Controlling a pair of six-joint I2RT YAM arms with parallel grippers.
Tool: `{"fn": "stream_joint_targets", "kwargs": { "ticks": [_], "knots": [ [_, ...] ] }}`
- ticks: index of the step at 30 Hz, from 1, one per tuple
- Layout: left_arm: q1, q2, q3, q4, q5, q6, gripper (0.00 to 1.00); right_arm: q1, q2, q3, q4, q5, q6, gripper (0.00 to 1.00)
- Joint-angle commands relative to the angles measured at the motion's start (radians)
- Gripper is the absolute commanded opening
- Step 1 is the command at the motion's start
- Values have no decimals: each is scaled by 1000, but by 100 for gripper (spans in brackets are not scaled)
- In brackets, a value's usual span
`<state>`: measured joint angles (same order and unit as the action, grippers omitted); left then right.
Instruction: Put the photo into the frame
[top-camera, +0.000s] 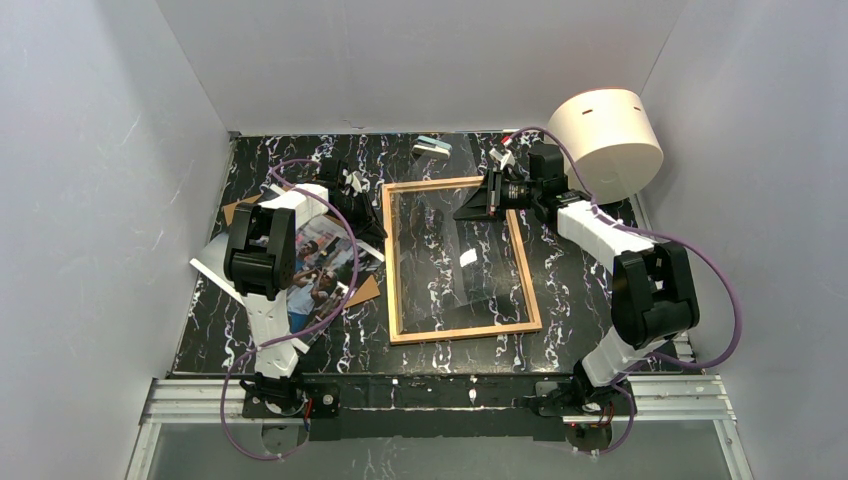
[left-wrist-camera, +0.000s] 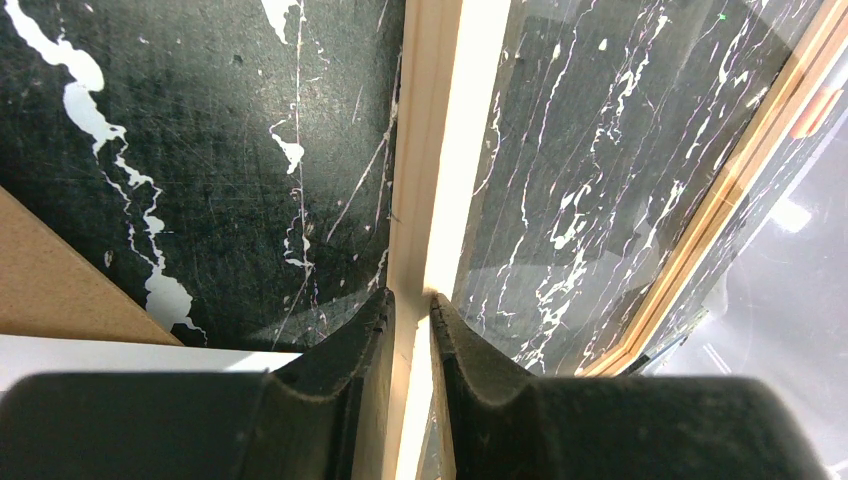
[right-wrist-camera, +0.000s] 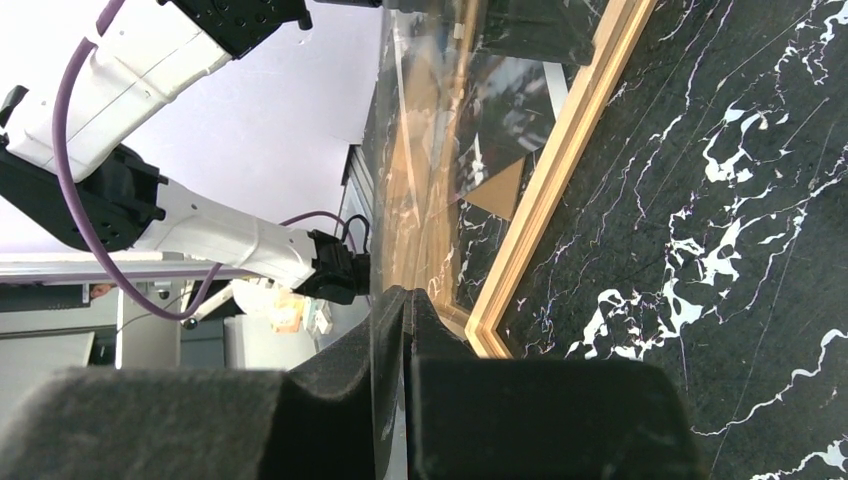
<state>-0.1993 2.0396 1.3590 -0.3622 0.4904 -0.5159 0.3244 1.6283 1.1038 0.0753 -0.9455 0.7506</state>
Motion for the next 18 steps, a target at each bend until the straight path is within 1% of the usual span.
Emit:
{"fn": "stream_joint_targets", "kwargs": {
  "ticks": [1, 15, 16, 18],
  "knots": [
    [-20, 103, -60, -40, -172, 54, 17, 8, 11, 55, 1, -37, -40, 12],
    [-20, 103, -58, -40, -172, 54, 17, 5, 66, 88, -102, -10, -101, 14],
    [-19, 102, -58, -41, -172, 54, 17, 4, 65, 88, -107, -4, -104, 15],
    [-20, 102, -57, -41, -171, 54, 17, 3, 63, 88, -127, 12, -115, 19]
  ]
}}
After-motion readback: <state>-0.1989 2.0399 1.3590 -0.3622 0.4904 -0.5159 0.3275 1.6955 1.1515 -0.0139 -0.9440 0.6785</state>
